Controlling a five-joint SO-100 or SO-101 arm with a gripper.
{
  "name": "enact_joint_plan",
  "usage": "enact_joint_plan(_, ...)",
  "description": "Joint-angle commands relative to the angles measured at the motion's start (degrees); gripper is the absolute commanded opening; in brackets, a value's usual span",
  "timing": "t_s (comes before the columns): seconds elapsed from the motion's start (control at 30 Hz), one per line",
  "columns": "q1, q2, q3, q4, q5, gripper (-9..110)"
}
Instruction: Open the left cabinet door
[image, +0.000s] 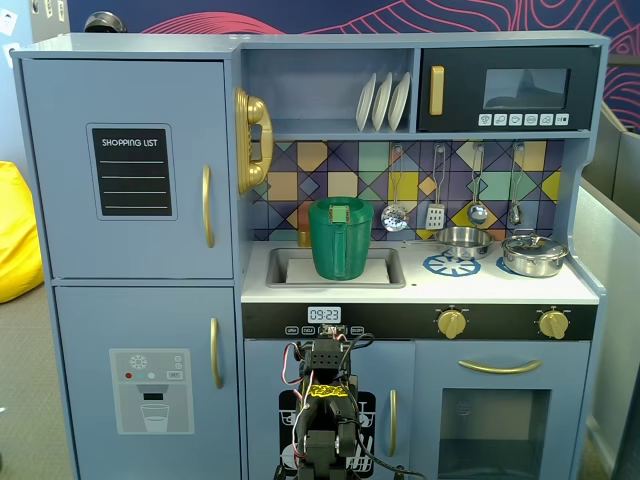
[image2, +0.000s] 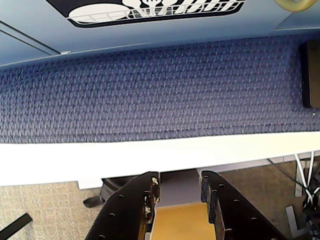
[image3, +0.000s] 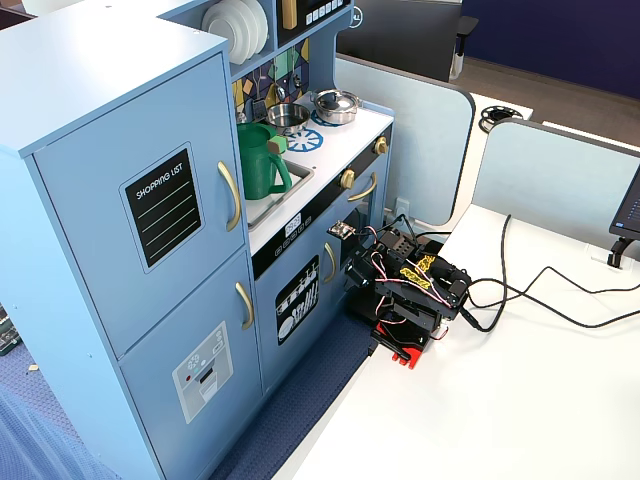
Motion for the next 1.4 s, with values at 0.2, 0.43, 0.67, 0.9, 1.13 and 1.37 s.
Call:
enact_joint_plan(0.2,-0.18,0.00,0.09,10.20,1.49,0)
enact_joint_plan(0.43,-0.35,0.00,0.09,9.93,0.26,0)
enact_joint_plan(0.67,-5.80,-2.72,-2.64,3.08,2.29,0)
enact_joint_plan(0.9,-17.49,-11.07,-17.05,-9.32,7.82,0)
enact_joint_plan(1.13,-25.14,-18.28,-34.28,-19.07,5.71,0)
enact_joint_plan(1.37,-29.27,-24.43,-46.93,-32.61,0.62,0)
